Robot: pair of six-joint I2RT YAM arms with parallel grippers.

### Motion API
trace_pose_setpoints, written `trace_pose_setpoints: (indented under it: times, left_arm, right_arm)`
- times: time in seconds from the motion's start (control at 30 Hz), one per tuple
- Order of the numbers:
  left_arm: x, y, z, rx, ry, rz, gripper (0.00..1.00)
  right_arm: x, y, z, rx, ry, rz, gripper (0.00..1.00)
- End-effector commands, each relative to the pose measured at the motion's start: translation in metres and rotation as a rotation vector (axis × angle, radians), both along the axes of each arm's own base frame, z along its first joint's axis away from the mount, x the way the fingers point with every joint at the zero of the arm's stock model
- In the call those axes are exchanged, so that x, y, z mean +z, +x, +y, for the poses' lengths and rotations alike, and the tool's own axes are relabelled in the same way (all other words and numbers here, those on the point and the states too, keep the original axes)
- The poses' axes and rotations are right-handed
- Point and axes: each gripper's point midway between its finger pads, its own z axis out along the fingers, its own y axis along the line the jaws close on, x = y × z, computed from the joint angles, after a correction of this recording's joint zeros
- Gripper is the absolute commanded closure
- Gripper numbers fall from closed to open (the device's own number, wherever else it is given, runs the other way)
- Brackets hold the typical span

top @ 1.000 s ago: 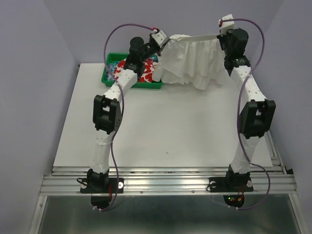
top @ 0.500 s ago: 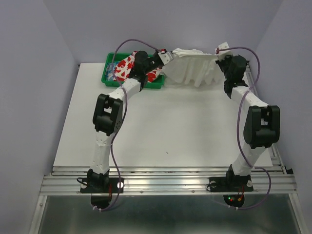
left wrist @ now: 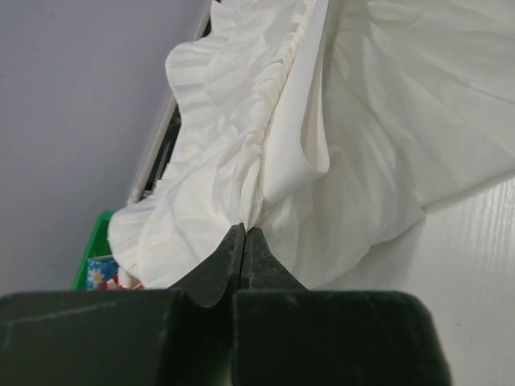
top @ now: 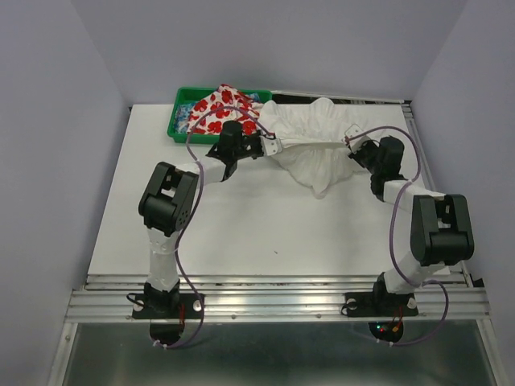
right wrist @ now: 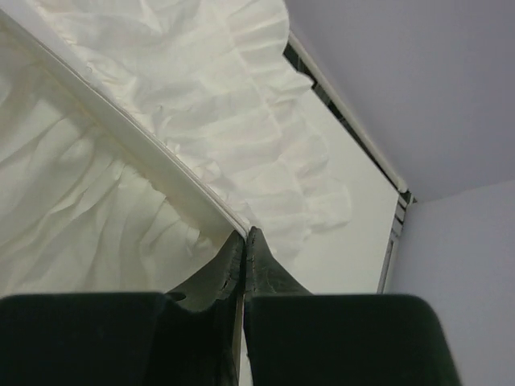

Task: Fold and stack the skirts
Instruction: Flatten the skirt out

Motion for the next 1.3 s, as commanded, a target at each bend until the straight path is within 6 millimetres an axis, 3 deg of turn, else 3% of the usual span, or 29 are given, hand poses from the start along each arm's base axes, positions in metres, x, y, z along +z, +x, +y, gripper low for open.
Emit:
trace_pose_setpoints:
  times: [0.0, 0.1, 0.23, 0.27, 0.37, 0.4, 0.43, 0.47, 0.5, 0.53, 0.57, 0.6, 0.67, 0.7, 0.77, 0.8, 0.87, 0.9, 0.97, 1.0, 1.07, 1.1, 1.13, 1.17, 1.2, 1.23, 1.27]
  left_arm:
    - [0.092, 0.013, 0.033, 0.114, -0.039, -0.228, 1.00]
    - [0.106, 0.019, 0.037, 0.156, -0.060, -0.237, 1.00]
    - [0.109, 0.030, 0.038, 0.189, -0.066, -0.246, 1.00]
    - [0.109, 0.033, 0.040, 0.203, -0.068, -0.246, 1.00]
    - [0.103, 0.024, 0.047, 0.227, -0.069, -0.266, 1.00]
    - [0.120, 0.025, 0.049, 0.238, -0.089, -0.315, 1.00]
    - [0.106, 0.017, 0.053, 0.243, -0.077, -0.312, 1.00]
    - [0.121, 0.012, 0.057, 0.255, -0.095, -0.373, 1.00]
    - [0.105, 0.005, 0.061, 0.251, -0.059, -0.378, 1.00]
    - [0.104, 0.000, 0.063, 0.246, -0.046, -0.395, 1.00]
    - [0.105, -0.008, 0.062, 0.222, -0.033, -0.415, 1.00]
    - [0.087, -0.018, 0.064, 0.205, 0.002, -0.401, 1.00]
    - [0.083, -0.033, 0.065, 0.168, 0.048, -0.460, 1.00]
    - [0.064, -0.043, 0.068, 0.153, 0.080, -0.444, 1.00]
    - [0.060, -0.057, 0.069, 0.119, 0.114, -0.490, 1.00]
    - [0.044, -0.070, 0.070, 0.101, 0.135, -0.474, 1.00]
    - [0.042, -0.083, 0.070, 0.074, 0.152, -0.511, 1.00]
    - [0.028, -0.094, 0.072, 0.058, 0.171, -0.495, 1.00]
    - [0.027, -0.105, 0.073, 0.037, 0.186, -0.518, 1.00]
    - [0.015, -0.113, 0.076, 0.025, 0.203, -0.502, 0.97]
    - [0.011, -0.120, 0.078, 0.012, 0.215, -0.499, 0.97]
    - [0.008, -0.123, 0.079, 0.007, 0.226, -0.503, 0.97]
    - [0.001, -0.128, 0.082, 0.001, 0.239, -0.489, 0.96]
    - [-0.004, -0.132, 0.084, -0.006, 0.250, -0.478, 0.96]
    - [-0.009, -0.138, 0.086, -0.019, 0.275, -0.485, 0.91]
    - [-0.014, -0.143, 0.087, -0.034, 0.288, -0.479, 0.90]
    - [-0.018, -0.146, 0.089, -0.041, 0.303, -0.482, 0.90]
  right_arm:
    - [0.060, 0.008, -0.029, -0.072, -0.033, -0.117, 0.99]
    - [0.079, 0.019, -0.038, -0.113, -0.050, -0.175, 0.99]
    - [0.098, 0.039, -0.053, -0.194, -0.072, -0.242, 0.99]
    - [0.113, 0.041, -0.060, -0.232, -0.076, -0.317, 0.99]
    - [0.112, 0.021, -0.060, -0.215, -0.173, -0.408, 0.99]
    - [0.123, 0.021, -0.059, -0.208, -0.190, -0.452, 0.99]
    - [0.111, 0.008, -0.056, -0.190, -0.205, -0.440, 0.99]
    - [0.111, 0.003, -0.050, -0.155, -0.214, -0.455, 0.99]
    - [0.118, -0.006, -0.046, -0.135, -0.238, -0.479, 0.99]
    - [0.114, -0.013, -0.041, -0.107, -0.253, -0.477, 0.99]
    - [0.095, -0.024, -0.031, -0.042, -0.266, -0.445, 0.99]
    - [0.089, -0.032, -0.026, -0.008, -0.295, -0.442, 0.99]
    - [0.071, -0.055, -0.009, 0.093, -0.315, -0.418, 0.99]
    - [0.065, -0.062, -0.004, 0.128, -0.333, -0.409, 0.99]
    - [0.063, -0.080, 0.010, 0.207, -0.343, -0.420, 0.99]
    - [0.043, -0.091, 0.014, 0.241, -0.350, -0.368, 0.99]
    - [0.034, -0.106, 0.026, 0.314, -0.350, -0.348, 0.99]
    - [0.025, -0.118, 0.030, 0.352, -0.381, -0.324, 0.99]
    - [0.003, -0.136, 0.041, 0.438, -0.373, -0.250, 0.99]
    - [0.006, -0.146, 0.045, 0.469, -0.412, -0.273, 0.99]
    - [-0.004, -0.164, 0.057, 0.559, -0.426, -0.261, 0.99]
    - [-0.022, -0.176, 0.061, 0.614, -0.449, -0.206, 0.99]
    - [-0.019, -0.186, 0.065, 0.645, -0.468, -0.224, 0.99]
    - [-0.039, -0.204, 0.073, 0.714, -0.440, -0.163, 0.99]
    - [-0.037, -0.211, 0.076, 0.753, -0.497, -0.202, 0.99]
    - [-0.054, -0.229, 0.083, 0.812, -0.463, -0.156, 0.99]
    - [-0.051, -0.229, 0.084, 0.817, -0.491, -0.182, 0.99]
